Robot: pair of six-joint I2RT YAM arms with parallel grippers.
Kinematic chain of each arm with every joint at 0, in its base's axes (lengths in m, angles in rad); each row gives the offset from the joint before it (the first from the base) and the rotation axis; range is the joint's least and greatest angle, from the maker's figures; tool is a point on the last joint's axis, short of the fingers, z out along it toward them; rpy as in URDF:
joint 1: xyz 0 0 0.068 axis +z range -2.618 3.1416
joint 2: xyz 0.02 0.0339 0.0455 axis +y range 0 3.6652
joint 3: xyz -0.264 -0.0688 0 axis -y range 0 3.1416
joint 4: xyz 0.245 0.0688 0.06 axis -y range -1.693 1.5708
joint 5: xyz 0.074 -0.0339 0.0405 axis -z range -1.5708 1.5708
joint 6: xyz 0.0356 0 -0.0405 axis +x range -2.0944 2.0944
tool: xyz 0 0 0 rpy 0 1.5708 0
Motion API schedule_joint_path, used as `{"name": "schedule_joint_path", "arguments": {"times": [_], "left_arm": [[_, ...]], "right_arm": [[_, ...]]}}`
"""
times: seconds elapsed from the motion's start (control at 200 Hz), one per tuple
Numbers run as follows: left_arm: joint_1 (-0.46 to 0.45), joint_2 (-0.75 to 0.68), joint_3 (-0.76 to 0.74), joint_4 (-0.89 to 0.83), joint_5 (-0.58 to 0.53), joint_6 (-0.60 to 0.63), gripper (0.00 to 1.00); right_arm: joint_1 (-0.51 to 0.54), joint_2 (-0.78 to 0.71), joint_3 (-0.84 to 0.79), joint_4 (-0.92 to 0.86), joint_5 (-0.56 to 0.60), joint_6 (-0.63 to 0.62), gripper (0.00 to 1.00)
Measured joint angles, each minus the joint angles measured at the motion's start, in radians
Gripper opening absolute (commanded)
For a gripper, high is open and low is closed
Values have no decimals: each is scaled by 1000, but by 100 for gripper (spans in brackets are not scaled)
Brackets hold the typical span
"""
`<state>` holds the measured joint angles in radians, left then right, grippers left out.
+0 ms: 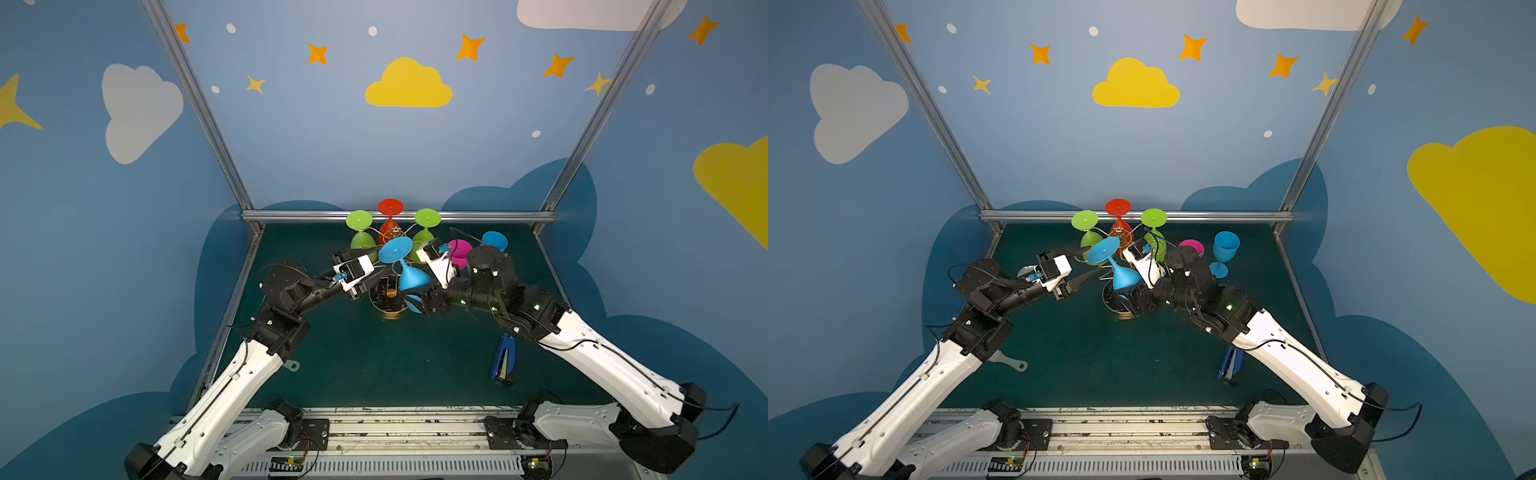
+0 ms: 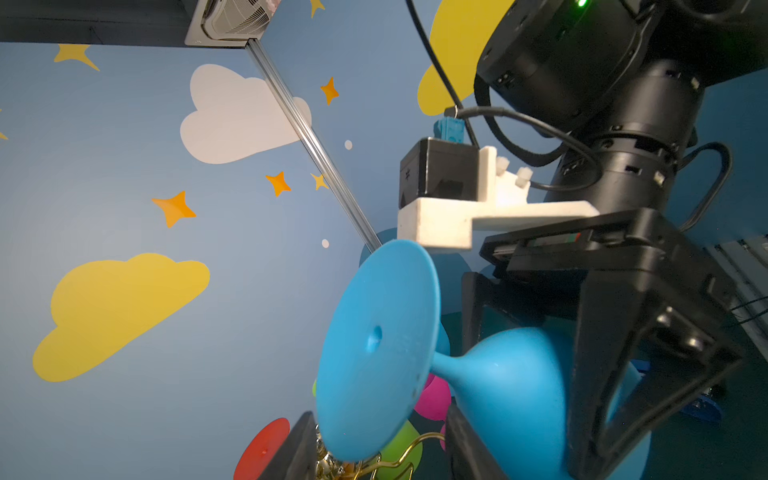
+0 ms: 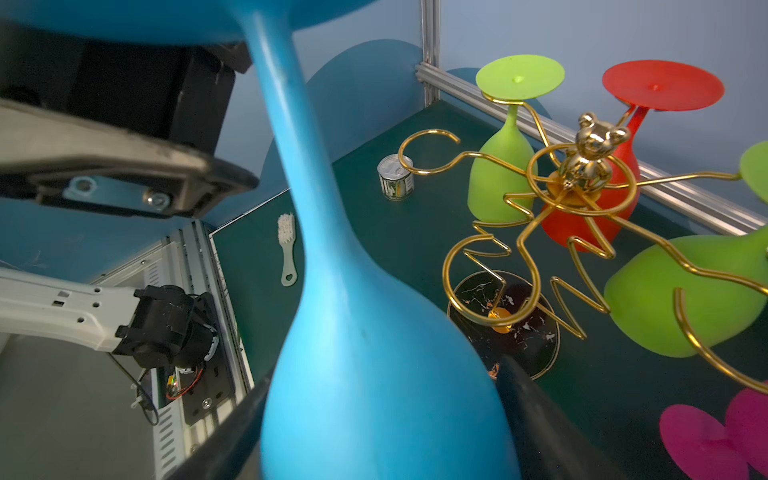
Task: Take the wine glass off the wine glass rack
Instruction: 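Tilt the blue glass with the left gripper while the right gripper draws back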
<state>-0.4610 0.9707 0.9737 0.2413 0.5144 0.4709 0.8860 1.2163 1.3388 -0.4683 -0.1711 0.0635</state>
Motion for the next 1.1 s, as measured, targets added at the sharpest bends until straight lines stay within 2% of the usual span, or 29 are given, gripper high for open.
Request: {"name": "schedule_joint_path", "arguments": {"times": [0.215, 0.39, 0.496, 0.561, 0.606, 0.671, 0.741, 0.806, 0.941, 1.101], "left_arm": [[-5, 0, 6, 16, -17, 13, 41], [-16, 11, 14, -3, -17, 27, 32], [-19, 11, 14, -13, -17, 35, 21], [-21, 11, 14, -18, -19, 48, 10], [-21, 11, 14, -25, -26, 60, 3], [-10, 11, 13, -33, -53, 80, 3], [-12, 9, 12, -28, -71, 77, 3], [-18, 0, 10, -23, -94, 51, 3], [-29, -17, -14, -23, -157, -65, 3], [-24, -32, -42, -17, -281, -288, 3]], "right_arm": [[9, 25, 0, -7, -34, 14, 20], [11, 28, 0, -8, -48, 29, 21], [12, 28, 0, -6, -59, 37, 24], [12, 28, 0, -5, -60, 45, 32], [11, 26, 0, -3, -63, 56, 43], [9, 18, 0, 3, -67, 77, 60], [8, 3, -1, 8, -67, 90, 72], [6, -11, -14, 30, -73, 96, 77], [-20, -83, -83, 128, -104, 104, 80], [-89, -270, -225, 268, -142, 118, 82]]}}
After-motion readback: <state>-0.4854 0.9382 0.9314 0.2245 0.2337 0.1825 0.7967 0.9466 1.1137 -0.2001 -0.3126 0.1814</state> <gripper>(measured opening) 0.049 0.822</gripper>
